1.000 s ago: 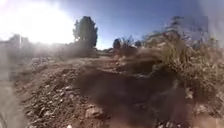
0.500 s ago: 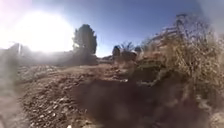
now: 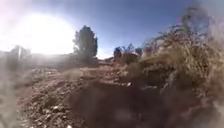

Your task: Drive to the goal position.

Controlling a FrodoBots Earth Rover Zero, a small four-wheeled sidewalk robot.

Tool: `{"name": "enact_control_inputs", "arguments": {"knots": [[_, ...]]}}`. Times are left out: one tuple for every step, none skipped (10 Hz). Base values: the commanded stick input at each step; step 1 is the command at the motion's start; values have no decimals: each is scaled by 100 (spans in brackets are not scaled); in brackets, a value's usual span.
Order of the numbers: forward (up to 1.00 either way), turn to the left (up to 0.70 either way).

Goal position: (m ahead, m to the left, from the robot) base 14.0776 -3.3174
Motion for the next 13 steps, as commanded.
{"name": "enact_control_inputs", "arguments": {"knots": [[50, 0], [50, 0], [50, 0], [50, 3], [50, 42], [50, 50], [50, 50], [50, 50], [50, 50], [50, 36], [50, 0], [50, 0], [50, 0]]}}
